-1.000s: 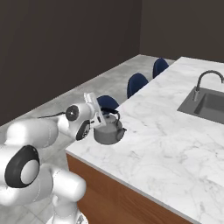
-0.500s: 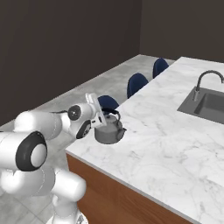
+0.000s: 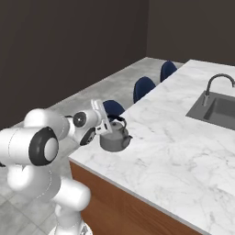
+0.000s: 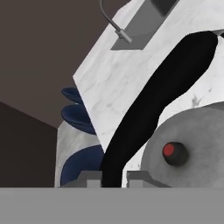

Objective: The kettle is done boiling. Turn off the stove, then wait for 300 timesteps before moving the kettle to the dining table.

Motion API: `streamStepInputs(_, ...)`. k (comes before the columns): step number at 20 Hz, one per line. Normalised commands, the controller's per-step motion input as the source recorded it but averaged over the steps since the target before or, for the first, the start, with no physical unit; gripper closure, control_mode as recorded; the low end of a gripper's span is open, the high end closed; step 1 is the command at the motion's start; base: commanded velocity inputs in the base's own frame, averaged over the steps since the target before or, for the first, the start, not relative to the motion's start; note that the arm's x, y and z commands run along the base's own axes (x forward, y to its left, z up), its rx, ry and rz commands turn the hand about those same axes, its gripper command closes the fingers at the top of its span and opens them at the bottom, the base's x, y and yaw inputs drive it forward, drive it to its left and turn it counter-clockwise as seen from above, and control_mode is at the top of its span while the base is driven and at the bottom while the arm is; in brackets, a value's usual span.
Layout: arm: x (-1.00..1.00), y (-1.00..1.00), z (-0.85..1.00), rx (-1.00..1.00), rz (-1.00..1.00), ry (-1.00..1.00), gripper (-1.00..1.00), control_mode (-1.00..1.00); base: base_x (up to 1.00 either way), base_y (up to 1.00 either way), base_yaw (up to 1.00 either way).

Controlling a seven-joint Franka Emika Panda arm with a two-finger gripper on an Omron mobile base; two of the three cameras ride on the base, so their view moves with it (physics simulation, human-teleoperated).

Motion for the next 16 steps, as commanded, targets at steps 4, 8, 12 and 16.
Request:
streamStepInputs(4, 0.16, 0.00, -0.18, 0.00, -0.02, 0.00, 1.00, -1.00, 0.00, 0.00, 0.00)
streamStepInputs(8, 0.16, 0.00, -0.19, 0.00, -0.01, 0.00, 1.00, -1.00, 0.00, 0.00, 0.00)
streamStepInputs(12, 0.10, 0.00, -0.18, -0.01, -0.01, -0.02, 1.00, -1.00, 0.00, 0.00, 0.00)
streamStepInputs(16, 0.01, 0.00, -0.14, -0.04, 0.00, 0.00, 1.00, -1.00, 0.00, 0.00, 0.00)
